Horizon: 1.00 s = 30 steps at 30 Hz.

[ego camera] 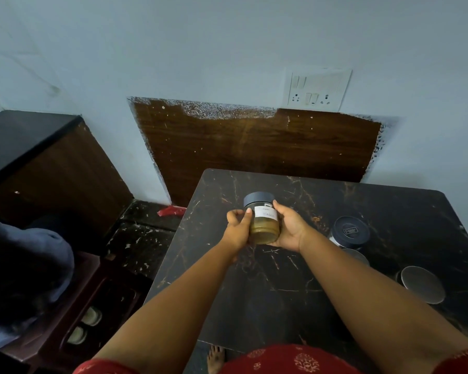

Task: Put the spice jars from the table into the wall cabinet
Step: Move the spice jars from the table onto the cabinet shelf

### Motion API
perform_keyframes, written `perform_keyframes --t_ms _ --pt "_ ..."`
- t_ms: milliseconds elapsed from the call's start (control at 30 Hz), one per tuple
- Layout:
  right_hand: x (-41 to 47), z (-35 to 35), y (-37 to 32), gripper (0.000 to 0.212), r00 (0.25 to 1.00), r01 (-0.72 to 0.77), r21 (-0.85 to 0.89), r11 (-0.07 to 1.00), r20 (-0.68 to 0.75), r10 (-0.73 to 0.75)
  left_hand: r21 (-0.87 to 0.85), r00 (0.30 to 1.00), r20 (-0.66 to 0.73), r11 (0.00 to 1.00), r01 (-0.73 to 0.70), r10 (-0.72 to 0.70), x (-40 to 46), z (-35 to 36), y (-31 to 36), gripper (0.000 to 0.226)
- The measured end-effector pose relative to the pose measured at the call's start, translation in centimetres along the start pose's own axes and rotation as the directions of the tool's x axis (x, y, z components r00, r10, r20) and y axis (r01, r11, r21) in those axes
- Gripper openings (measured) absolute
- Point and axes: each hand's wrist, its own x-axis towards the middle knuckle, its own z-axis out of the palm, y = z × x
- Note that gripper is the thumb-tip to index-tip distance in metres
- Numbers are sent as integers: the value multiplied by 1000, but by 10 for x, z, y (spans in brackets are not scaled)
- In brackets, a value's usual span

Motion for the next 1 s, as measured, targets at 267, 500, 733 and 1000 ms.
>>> perform_keyframes --t_ms 267,500,733,1000 --pt "3 3 -4 46 993 113 71 991 -36 -110 84 988 123 991 -106 96 0 -4 0 95" --pt "0 3 -6 47 991 130 84 988 -45 -126 84 985 123 988 -129 118 -2 -6 6 91" --pt "-7 5 -14 46 979 204 36 978 -3 -204 220 989 33 964 -149 145 -3 -2 14 95" --pt "-7 15 -31 101 907 390 -366 845 -6 -422 88 979 47 976 -200 196 -5 2 48 80"
